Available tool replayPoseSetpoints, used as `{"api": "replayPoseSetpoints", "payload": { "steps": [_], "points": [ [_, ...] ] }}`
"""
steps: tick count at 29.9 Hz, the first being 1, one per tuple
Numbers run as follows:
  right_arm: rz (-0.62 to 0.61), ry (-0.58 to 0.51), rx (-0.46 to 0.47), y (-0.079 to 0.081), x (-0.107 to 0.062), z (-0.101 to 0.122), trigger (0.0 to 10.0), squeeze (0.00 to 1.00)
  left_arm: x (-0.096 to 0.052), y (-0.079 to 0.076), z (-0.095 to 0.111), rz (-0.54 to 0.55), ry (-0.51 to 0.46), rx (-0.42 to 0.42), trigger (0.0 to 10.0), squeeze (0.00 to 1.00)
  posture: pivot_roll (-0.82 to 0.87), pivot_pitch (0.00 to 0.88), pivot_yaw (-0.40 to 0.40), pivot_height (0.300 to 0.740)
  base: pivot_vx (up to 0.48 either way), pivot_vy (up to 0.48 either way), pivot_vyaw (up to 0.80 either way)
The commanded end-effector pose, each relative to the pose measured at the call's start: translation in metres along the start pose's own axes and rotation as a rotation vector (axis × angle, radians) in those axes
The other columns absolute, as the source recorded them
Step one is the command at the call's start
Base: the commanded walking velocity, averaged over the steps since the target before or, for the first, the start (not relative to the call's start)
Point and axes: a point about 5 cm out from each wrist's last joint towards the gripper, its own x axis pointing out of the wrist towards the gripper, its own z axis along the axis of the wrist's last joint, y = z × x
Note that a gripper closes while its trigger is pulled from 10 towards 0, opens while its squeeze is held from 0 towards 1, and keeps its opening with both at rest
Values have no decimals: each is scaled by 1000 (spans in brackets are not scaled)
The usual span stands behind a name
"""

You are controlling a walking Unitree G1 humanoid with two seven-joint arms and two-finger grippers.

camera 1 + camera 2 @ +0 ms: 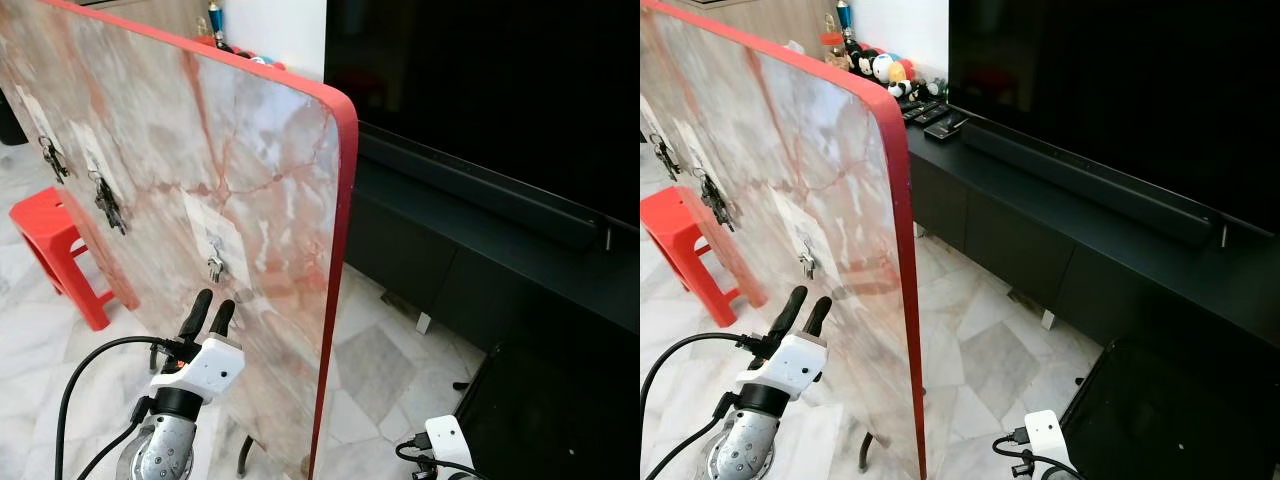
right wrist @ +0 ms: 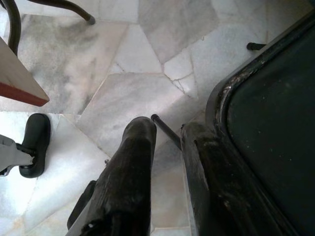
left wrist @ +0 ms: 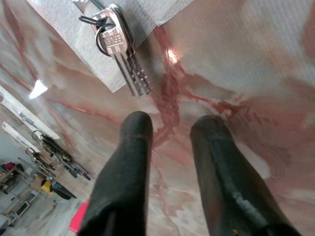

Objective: Hang keys on a hook

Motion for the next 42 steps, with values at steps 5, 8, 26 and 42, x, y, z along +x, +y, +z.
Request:
{"api": "replayPoseSetpoints", "payload": {
  "steps": [5, 8, 26, 42],
  "points": [
    [-6, -10, 7, -1, 0, 2, 10000, 0, -6, -3, -7, -2, 40, -50, 10000, 1000, 55, 28, -37, 740, 0, 0, 0],
    [-7, -11, 9, -1, 0, 2, 10000, 0, -17, -6, -28, 2, 143, -102, 10000, 1000, 55, 26, -35, 740, 0, 0, 0],
    [-29, -1, 25, -1, 0, 0, 10000, 0, -91, -59, -158, -153, 1003, -335, 10000, 0, 52, 10, -25, 740, 0, 0, 0],
    [-43, 12, 24, -1, 0, -3, 10000, 0, -132, -88, -169, -227, 1347, -358, 10000, 0, 31, 0, -11, 740, 0, 85, 0]
  ]
}}
